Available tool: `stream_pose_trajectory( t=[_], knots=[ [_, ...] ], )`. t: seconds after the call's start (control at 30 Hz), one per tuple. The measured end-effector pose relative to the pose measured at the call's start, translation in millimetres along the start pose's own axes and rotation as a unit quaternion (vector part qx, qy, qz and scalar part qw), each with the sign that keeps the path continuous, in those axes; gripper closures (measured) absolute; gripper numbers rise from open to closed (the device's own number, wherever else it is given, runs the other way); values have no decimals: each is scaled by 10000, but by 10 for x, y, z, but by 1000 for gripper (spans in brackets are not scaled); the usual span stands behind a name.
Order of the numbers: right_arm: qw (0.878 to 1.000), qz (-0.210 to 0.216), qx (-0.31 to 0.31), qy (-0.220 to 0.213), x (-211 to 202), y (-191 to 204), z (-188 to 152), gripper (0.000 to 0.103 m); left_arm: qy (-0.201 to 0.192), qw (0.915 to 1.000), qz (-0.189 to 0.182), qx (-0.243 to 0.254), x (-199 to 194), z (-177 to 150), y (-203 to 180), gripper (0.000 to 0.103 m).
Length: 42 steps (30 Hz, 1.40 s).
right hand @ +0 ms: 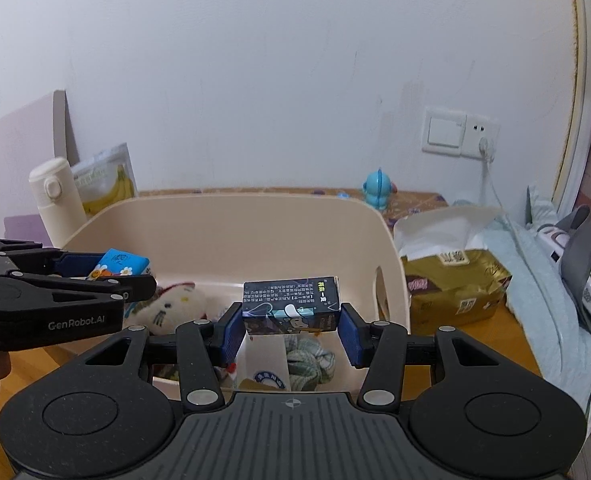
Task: Organize objects
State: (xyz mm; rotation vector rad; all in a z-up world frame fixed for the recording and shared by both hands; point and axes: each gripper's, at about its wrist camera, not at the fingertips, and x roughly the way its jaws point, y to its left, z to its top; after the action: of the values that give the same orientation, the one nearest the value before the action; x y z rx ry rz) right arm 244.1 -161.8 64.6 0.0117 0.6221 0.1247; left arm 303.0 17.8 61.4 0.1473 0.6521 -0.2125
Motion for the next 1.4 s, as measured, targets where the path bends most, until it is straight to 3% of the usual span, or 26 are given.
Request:
stream_pose_trajectory(
  t=[0.3, 0.4, 0.47, 0.5, 0.53, 0.63, 0.77, 0.87, 0.97, 1.4],
  knots=[
    [9996, 2, -123, 249, 132, 59, -59, 55, 225, 9997, 54, 33, 79, -40, 0, 56],
    [9995, -16, -173, 266, 131, 71, -60, 46, 271, 9996, 66, 5, 66, -49, -1, 55],
    [9995, -1, -170, 248, 110, 68, -62, 46, 249, 9996, 91, 11, 44, -44, -1, 50],
    [9996, 9, -168, 244, 96, 62, -60, 45, 205, 9997, 122, 18, 20, -40, -5, 42],
    [9996, 13, -167, 236, 80, 61, -60, 41, 156, 9998, 152, 16, -6, -37, -4, 34],
    [9996, -14, -200, 201, 29, 56, -58, 26, 64, 9998, 169, -31, -88, -19, 6, 27],
    [9997, -7, -226, 131, -60, 47, -50, 22, -11, 9998, 197, -94, -192, -6, 19, 23],
    [9998, 4, -202, 42, -133, 42, -31, 10, -56, 9996, 214, -171, -269, -10, 46, 21],
    [9998, 21, -176, -29, -207, 31, -23, 5, -99, 9994, 231, -231, -343, -12, 57, 18],
    [10000, 35, -34, -77, -487, 11, -87, 0, -385, 9983, 249, -350, -746, -92, -1, 16]
  ],
)
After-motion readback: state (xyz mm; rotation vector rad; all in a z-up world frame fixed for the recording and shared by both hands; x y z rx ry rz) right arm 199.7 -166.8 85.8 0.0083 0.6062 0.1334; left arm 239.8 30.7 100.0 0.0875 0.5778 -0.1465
